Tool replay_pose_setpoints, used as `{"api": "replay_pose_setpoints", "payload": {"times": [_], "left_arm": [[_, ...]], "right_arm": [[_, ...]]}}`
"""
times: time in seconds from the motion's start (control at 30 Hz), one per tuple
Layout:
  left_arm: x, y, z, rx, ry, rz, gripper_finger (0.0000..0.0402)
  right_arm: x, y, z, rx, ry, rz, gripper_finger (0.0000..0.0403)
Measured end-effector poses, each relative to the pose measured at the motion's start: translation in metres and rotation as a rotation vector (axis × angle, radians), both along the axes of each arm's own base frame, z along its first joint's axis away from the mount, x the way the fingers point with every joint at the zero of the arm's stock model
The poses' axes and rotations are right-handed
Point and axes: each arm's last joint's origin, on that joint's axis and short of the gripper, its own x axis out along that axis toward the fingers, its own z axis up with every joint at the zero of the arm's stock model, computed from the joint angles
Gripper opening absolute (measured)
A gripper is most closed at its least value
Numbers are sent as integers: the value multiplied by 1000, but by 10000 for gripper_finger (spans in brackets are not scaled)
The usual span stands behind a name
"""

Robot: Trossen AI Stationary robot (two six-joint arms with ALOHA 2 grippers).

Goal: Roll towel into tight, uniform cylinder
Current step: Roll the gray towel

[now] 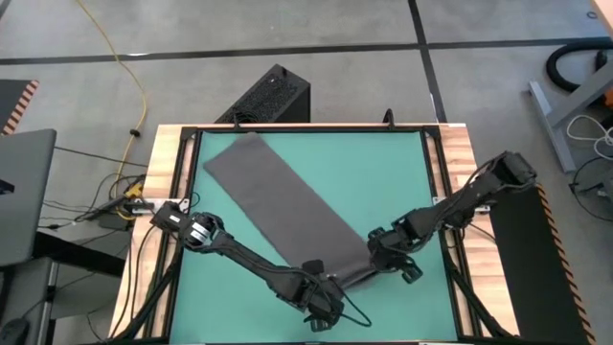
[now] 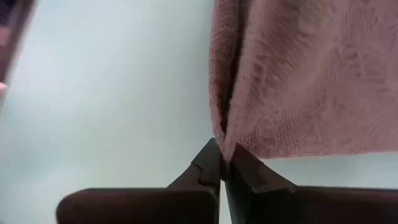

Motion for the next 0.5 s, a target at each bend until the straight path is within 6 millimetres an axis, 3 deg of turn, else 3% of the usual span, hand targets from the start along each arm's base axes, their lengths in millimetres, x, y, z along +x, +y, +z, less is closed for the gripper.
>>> {"api": "replay_pose_setpoints", "payload": {"times": [0.07, 0.23, 0.37, 0.5], "left_arm": [[-4, -3, 8, -4, -5, -8, 0], [-9, -19, 6, -57, -20, -27, 0], [-18, -25, -12, -171, -88, 3, 0], [-29, -24, -35, -438, -317, 67, 0]], "right_arm": [[3, -1, -3, 50, 35, -24, 25], [12, 5, -9, 96, 23, -26, 22], [17, 9, -10, 152, -8, -12, 24], [17, 9, -8, 172, 4, -30, 22]]}}
